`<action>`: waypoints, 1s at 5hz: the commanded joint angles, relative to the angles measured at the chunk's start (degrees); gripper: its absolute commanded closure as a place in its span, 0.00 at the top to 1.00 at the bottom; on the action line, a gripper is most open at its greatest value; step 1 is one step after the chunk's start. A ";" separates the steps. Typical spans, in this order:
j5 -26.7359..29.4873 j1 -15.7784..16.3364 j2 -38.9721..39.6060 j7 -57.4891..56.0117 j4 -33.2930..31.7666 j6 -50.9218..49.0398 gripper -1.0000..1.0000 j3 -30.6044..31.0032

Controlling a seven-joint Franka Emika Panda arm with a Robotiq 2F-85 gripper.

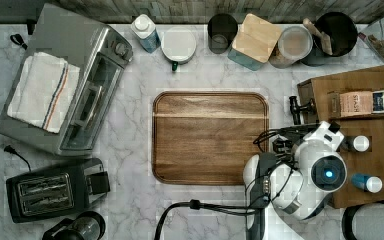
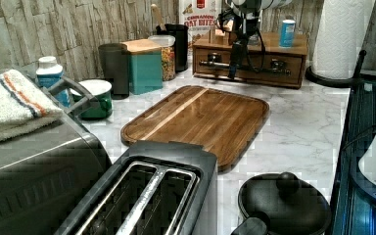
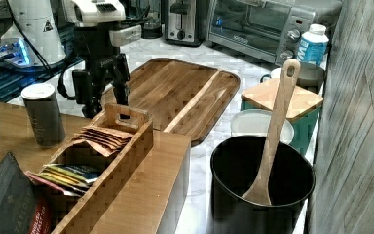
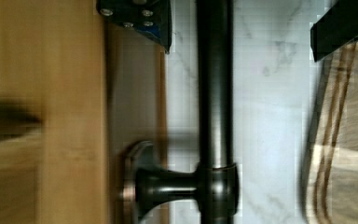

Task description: Open the drawer.

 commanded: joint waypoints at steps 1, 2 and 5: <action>3.68 0.56 1.46 2.06 -0.66 2.04 1.00 1.16; 4.23 -0.87 -0.14 -2.95 0.93 -4.99 1.00 2.44; 5.51 1.98 -4.94 -5.42 -1.95 -15.28 1.00 4.88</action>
